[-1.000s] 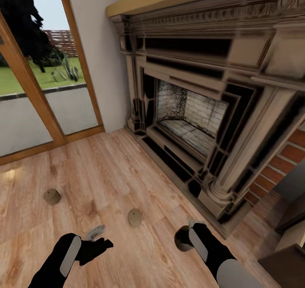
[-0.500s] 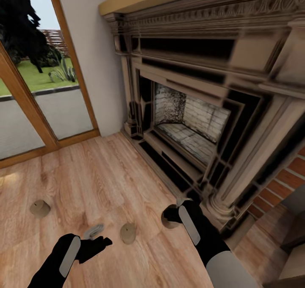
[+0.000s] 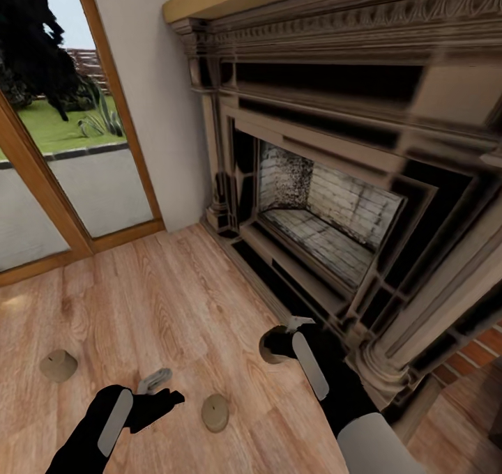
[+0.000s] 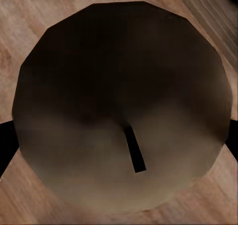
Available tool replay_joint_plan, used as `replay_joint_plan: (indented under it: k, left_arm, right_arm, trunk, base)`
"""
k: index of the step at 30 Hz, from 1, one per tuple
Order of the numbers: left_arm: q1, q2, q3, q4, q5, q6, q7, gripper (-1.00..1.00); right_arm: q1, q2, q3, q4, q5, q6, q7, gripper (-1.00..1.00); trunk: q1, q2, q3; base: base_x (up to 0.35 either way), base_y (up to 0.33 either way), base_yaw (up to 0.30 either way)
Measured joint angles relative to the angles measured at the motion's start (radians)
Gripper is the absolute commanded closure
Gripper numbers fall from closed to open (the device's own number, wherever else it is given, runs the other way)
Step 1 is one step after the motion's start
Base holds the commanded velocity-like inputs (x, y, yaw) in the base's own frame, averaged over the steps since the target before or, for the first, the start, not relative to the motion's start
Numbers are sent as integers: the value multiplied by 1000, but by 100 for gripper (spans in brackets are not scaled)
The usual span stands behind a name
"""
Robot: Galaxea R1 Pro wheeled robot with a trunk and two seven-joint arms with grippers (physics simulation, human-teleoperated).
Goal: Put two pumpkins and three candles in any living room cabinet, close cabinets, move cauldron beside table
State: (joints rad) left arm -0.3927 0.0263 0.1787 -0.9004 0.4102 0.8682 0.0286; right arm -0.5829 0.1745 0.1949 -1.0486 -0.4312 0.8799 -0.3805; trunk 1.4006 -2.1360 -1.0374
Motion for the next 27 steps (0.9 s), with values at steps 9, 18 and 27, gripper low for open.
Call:
replay_joint_plan:
  k: [9,18,27]
  left_arm:
    - [0,0,1,0,1,-2,-1,-100]
    - [0,1,2,0,2,-3,-2,-100]
    - [0,-6,-5,0,-2,-20,-1,-100]
  right_arm:
    - [13,0,-1,-61,-6,-78,3,100]
    - [14,0,0,-61,-8,-88,5,100]
    - [14,0,40,-57,-12,-89,6,100]
  trunk:
    - [0,0,0]
    - [0,0,0]
    - [4,-7,-3]
  base:
    - [19,24,0]
    - [202,114,0]
    - [33,3,0]
